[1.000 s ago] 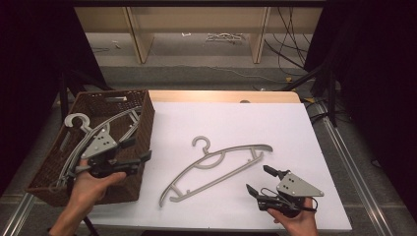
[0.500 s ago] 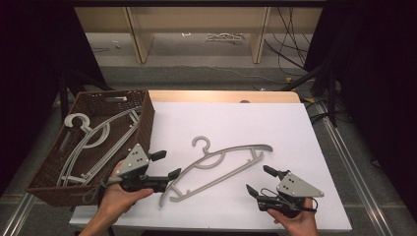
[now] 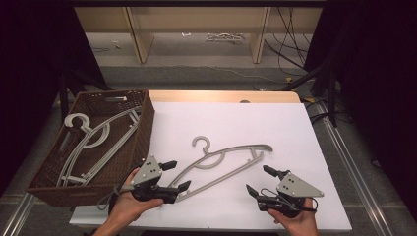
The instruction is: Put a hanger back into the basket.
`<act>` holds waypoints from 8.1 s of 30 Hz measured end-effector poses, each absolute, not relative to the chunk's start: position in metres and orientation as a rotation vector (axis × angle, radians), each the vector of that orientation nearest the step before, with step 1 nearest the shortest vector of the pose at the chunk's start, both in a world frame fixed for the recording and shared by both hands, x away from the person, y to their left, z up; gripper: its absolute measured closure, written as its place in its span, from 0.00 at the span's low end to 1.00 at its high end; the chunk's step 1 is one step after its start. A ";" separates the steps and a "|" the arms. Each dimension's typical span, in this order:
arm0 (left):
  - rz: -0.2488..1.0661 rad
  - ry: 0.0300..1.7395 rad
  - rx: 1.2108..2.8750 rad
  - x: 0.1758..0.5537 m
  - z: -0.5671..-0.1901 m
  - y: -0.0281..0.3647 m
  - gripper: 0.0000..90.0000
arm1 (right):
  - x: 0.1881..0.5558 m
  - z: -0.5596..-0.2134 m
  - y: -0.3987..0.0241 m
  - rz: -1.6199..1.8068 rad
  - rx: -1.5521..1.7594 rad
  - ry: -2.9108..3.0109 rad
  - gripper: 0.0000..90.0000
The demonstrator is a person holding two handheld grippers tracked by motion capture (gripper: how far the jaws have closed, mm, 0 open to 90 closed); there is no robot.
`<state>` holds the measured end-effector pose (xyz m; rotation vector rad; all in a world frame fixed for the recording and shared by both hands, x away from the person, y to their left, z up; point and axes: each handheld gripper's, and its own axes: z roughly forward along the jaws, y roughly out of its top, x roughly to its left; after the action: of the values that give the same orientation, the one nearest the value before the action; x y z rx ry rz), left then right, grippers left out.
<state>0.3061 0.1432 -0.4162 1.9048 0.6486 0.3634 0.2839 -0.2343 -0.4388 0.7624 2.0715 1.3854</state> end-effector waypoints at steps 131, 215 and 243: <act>0.387 0.530 2.579 0.435 -0.438 0.047 0.92 | 0.312 -0.440 -0.220 1.311 0.696 2.138 0.27; 0.474 0.412 2.477 0.423 -0.389 0.054 0.91 | 0.389 -0.421 -0.170 1.143 0.491 2.067 0.36; 0.618 0.541 2.297 0.418 -0.265 0.119 0.91 | 0.323 -0.416 -0.223 1.347 0.776 2.022 0.33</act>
<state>0.4183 0.1192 -0.2646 2.2972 0.5407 0.6180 0.3227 -0.2234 -0.4156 0.7755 2.0218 1.3469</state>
